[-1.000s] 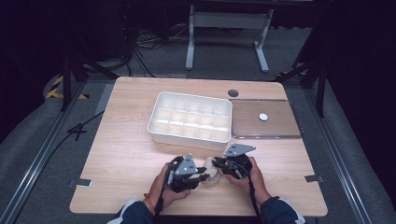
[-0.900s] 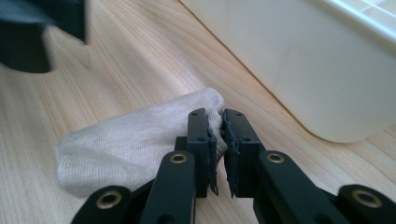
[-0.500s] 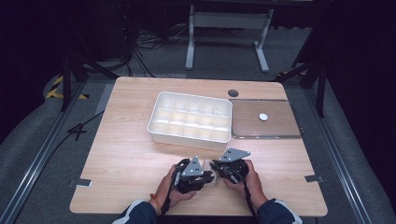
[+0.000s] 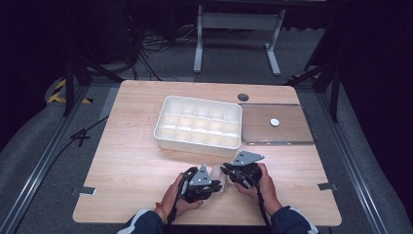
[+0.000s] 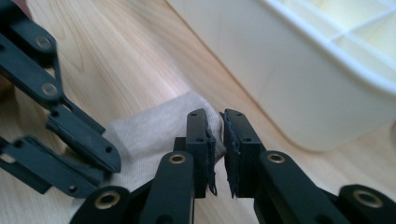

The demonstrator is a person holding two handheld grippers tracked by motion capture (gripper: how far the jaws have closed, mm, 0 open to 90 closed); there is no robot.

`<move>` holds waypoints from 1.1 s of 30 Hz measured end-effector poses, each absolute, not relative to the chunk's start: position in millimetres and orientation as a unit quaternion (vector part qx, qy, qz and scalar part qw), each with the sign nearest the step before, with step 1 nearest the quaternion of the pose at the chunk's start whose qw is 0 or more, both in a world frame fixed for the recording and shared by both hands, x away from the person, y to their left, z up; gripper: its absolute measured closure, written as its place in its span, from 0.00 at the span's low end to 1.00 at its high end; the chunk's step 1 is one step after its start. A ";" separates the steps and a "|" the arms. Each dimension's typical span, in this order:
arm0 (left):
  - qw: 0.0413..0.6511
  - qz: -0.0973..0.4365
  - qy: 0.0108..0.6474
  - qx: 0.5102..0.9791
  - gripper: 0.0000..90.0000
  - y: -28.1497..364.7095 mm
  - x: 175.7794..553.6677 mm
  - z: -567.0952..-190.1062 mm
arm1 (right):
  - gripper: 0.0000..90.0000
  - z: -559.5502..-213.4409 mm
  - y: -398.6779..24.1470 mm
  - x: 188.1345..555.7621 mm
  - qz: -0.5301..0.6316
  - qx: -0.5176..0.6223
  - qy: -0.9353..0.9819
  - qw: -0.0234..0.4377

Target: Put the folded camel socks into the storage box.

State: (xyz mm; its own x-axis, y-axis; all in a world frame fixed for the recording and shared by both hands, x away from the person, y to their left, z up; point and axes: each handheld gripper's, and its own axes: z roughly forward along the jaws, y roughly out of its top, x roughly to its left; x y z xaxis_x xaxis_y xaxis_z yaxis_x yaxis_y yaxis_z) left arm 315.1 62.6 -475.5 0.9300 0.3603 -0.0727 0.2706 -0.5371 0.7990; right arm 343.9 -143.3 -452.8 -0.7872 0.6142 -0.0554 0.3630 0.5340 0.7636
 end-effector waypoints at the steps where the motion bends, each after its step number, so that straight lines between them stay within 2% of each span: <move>1: 0.448 0.048 0.181 0.874 0.90 63.4 315.9 -475.9 | 0.90 -450.1 -142.7 344.1 0.391 0.282 0.860 0.166; 4: 0.449 0.045 0.178 0.875 0.90 64.1 317.0 -476.1 | 0.91 -445.9 -143.3 345.8 0.387 0.290 0.854 0.193; 7: 0.449 0.044 0.179 0.874 0.90 64.5 317.0 -476.5 | 0.91 -442.0 -149.7 349.8 0.401 0.301 0.844 0.190; 11: 0.450 0.042 0.178 0.874 0.90 64.9 317.5 -476.6 | 0.93 -435.6 -141.4 343.5 0.441 0.238 0.849 0.168; 15: 0.446 0.048 0.174 0.877 0.90 64.7 316.5 -475.9 | 0.97 -452.9 -131.6 348.2 0.430 0.211 0.870 0.121; 18: 0.431 0.063 0.157 0.887 0.94 64.6 313.9 -473.8 | 0.99 -464.5 -135.0 355.3 0.435 0.222 0.866 0.107; 22: 0.433 0.065 0.153 0.886 0.95 63.7 313.1 -474.5 | 0.99 -469.2 -139.5 361.6 0.403 0.257 0.867 0.144; 25: 0.434 0.063 0.157 0.885 0.95 63.6 313.3 -474.7 | 0.99 -476.3 -142.7 364.4 0.398 0.264 0.867 0.139; 29: 0.434 0.056 0.163 0.884 0.95 64.9 314.3 -474.7 | 0.98 -460.0 -148.0 361.1 0.412 0.265 0.855 0.170; 33: 0.437 0.055 0.162 0.883 0.95 65.1 314.8 -475.3 | 0.96 -448.8 -153.1 354.7 0.443 0.248 0.845 0.170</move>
